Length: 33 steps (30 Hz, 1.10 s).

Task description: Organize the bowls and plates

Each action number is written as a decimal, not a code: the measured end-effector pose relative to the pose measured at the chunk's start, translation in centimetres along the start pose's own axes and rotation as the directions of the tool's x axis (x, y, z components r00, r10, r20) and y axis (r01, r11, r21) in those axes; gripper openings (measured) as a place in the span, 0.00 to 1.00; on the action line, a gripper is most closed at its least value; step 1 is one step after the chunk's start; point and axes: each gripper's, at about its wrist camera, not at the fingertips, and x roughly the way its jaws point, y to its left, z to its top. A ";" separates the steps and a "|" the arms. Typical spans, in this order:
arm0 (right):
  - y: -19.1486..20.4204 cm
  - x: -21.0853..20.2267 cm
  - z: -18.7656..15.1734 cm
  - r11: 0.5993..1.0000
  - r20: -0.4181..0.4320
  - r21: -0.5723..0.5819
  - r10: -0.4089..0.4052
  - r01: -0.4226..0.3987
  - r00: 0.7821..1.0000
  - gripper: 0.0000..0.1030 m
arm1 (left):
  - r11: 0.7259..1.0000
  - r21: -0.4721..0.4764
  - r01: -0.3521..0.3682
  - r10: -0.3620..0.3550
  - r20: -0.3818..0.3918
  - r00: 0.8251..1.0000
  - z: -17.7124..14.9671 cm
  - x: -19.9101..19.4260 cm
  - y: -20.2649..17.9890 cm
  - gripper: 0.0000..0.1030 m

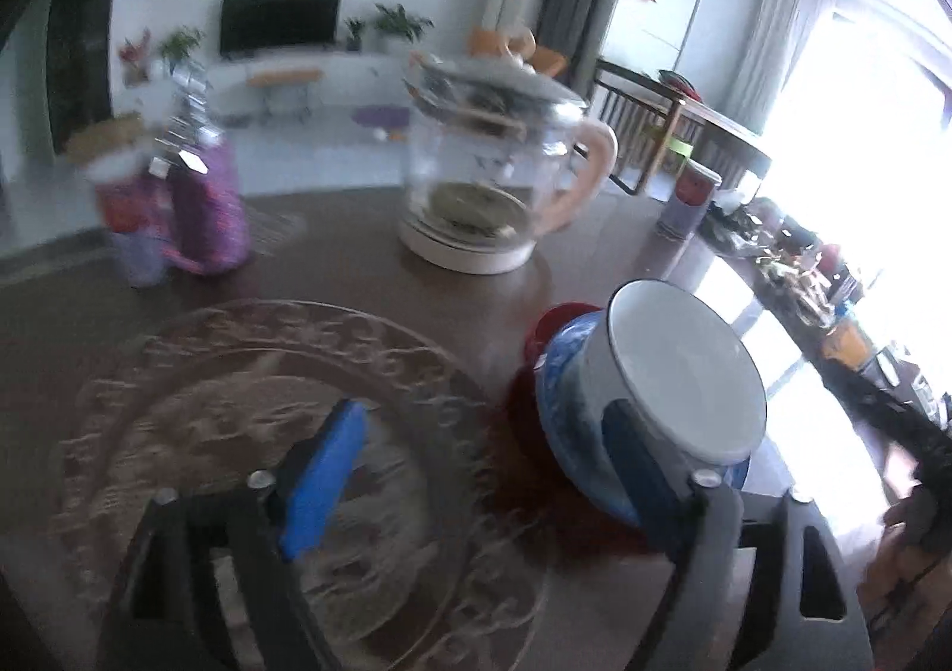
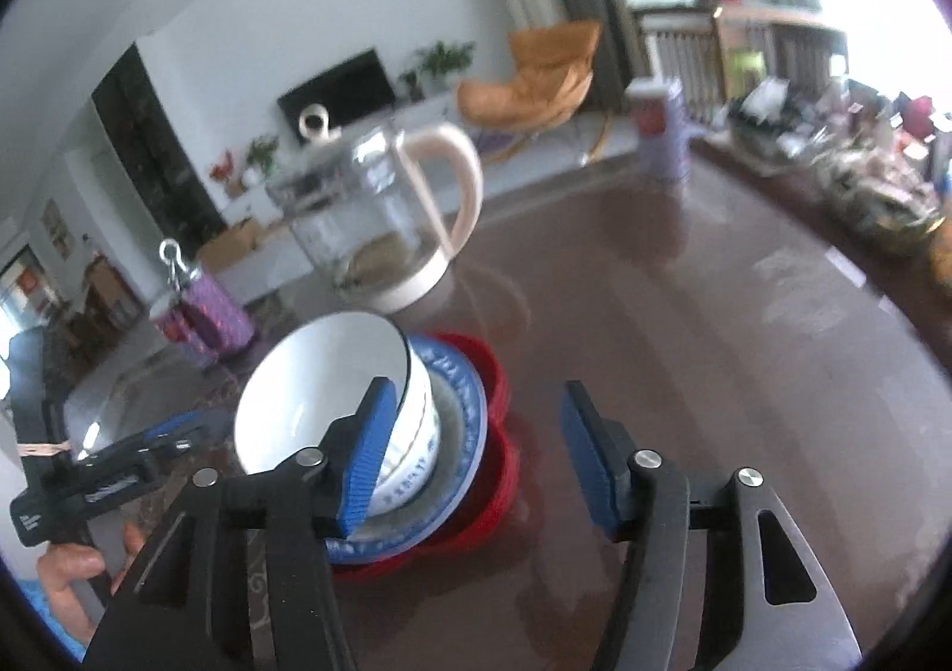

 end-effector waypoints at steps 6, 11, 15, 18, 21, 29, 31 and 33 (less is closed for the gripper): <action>2.4 -4.1 -7.3 0.996 -0.114 0.056 -0.061 0.067 0.992 0.69 | 0.986 0.121 -0.118 0.112 0.055 0.992 -6.5 -6.0 -1.8 0.92; 4.3 -5.8 -13.1 0.986 -0.197 0.010 -0.161 0.167 0.967 0.69 | 0.976 0.136 -0.170 0.164 0.054 0.985 -11.4 -9.6 -2.9 0.93; 6.2 -7.9 -13.5 0.975 -0.145 -0.095 -0.212 0.200 0.966 0.71 | 0.977 0.108 -0.187 0.179 0.078 0.981 -12.1 -12.2 -3.3 0.97; 7.9 -11.0 -12.5 0.966 -0.006 -0.127 -0.226 0.223 0.974 0.73 | 0.961 0.111 -0.252 0.237 0.128 0.963 -12.0 -14.4 -3.5 0.98; 9.4 -15.2 -11.2 0.952 0.204 -0.123 -0.253 0.281 0.946 0.75 | 0.959 0.095 -0.268 0.251 0.160 0.955 -11.4 -16.2 -3.3 0.99; 8.9 -14.8 -10.8 0.975 0.090 -0.073 -0.203 0.210 0.975 0.81 | 0.961 0.075 -0.267 0.248 0.203 0.947 -10.2 -17.5 -4.2 1.00; 8.8 -14.0 -10.7 0.965 0.033 -0.080 -0.250 0.252 0.968 0.81 | 0.968 0.065 -0.244 0.231 0.164 0.959 -10.2 -17.2 -4.3 1.00; 8.7 -13.8 -10.4 0.968 0.007 -0.051 -0.245 0.245 0.970 0.81 | 0.964 0.074 -0.257 0.242 0.162 0.957 -10.4 -17.0 -4.6 1.00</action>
